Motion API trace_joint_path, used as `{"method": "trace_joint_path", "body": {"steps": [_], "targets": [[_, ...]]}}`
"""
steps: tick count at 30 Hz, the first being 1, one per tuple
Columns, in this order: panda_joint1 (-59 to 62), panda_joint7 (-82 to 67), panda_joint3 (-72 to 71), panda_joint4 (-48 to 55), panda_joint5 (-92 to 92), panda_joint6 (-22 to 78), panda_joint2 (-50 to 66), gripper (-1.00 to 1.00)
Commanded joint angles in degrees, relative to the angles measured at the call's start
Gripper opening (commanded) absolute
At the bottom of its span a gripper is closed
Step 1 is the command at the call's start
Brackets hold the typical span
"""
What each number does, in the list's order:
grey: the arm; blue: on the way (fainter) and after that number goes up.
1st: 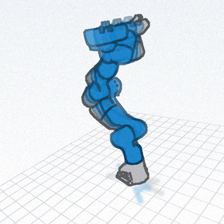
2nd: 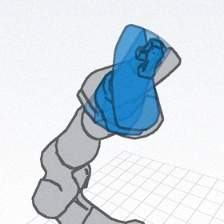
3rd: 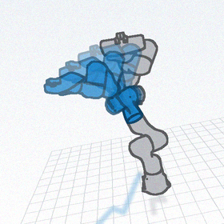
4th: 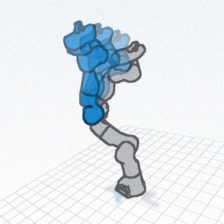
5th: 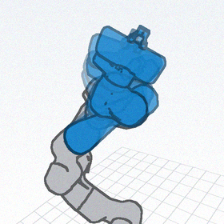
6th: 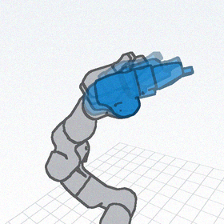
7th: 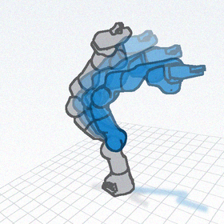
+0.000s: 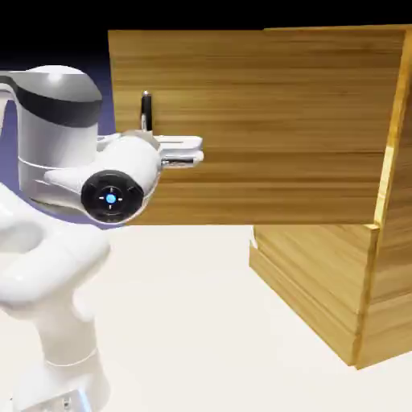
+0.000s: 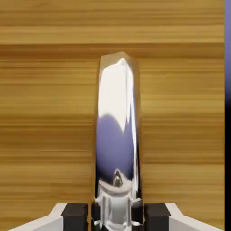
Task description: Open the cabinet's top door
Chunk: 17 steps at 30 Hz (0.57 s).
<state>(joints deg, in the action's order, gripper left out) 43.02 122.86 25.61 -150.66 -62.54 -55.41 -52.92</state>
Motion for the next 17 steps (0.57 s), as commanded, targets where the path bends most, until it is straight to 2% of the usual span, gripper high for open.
{"method": "trace_joint_path", "body": {"steps": [1, 17], "targets": [[-1.2, -1.1, 1.4, 1.7, 1.3, 1.2, 2.1, -1.0], [-21.1, -20.2, 23.1, 32.0, 15.1, 24.4, 34.8, -1.0]]}}
